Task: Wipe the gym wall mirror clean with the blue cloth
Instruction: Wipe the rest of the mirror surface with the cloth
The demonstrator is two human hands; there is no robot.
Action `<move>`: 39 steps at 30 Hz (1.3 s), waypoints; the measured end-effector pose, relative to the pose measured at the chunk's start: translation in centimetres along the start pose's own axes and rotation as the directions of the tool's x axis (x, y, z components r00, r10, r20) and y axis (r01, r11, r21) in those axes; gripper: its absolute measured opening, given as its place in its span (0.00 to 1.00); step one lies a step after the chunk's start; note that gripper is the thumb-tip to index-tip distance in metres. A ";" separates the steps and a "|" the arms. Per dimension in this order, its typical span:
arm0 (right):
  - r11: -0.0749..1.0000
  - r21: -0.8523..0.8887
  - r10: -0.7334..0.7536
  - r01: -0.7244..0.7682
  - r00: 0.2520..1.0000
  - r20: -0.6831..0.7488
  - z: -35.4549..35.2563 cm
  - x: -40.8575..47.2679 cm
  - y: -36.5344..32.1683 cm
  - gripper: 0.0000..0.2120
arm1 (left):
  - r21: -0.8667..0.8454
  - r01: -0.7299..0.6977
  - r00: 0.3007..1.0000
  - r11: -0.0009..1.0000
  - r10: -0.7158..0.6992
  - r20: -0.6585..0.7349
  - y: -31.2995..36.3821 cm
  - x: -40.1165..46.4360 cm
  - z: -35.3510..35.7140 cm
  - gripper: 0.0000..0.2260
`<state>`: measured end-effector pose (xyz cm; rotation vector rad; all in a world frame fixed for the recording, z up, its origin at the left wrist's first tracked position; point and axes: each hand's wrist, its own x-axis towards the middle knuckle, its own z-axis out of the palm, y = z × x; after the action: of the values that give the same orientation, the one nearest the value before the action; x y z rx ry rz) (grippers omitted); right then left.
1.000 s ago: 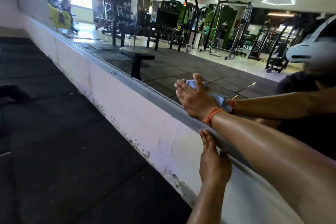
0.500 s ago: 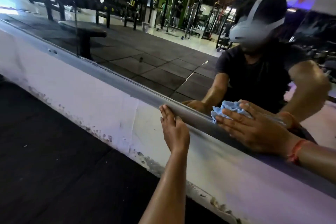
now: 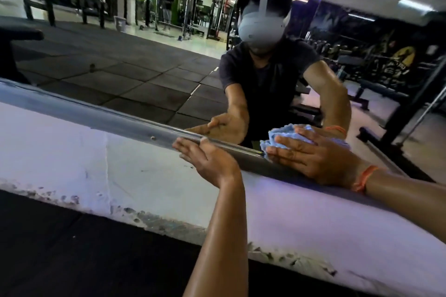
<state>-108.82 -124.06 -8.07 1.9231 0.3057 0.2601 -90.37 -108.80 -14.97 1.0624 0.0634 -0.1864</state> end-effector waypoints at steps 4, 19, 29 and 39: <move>0.998 -0.019 0.053 -0.052 0.997 0.048 -0.8 -1.2 -0.4 0.24 | -0.020 -0.069 0.997 0.997 0.069 0.016 -1.0 -2.7 2.4 0.28; 0.896 -0.012 0.437 -0.445 0.884 -0.166 -2.3 -8.7 5.8 0.22 | 0.067 -0.021 1.000 0.998 0.020 0.009 0.0 -5.1 6.1 0.31; 0.989 0.104 0.130 -0.108 0.961 -0.244 0.5 0.7 1.9 0.18 | 0.198 -0.037 0.997 0.980 0.024 0.068 0.5 -5.6 4.9 0.30; 0.742 0.222 0.657 -0.632 0.622 -0.426 -6.0 -1.5 21.2 0.23 | 0.355 -0.145 0.986 0.924 0.107 0.127 -1.7 -6.2 4.3 0.30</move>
<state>-110.31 -126.72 13.80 1.9307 -0.0892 1.2484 -96.98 -112.56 -13.49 1.4201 -0.1405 -0.1394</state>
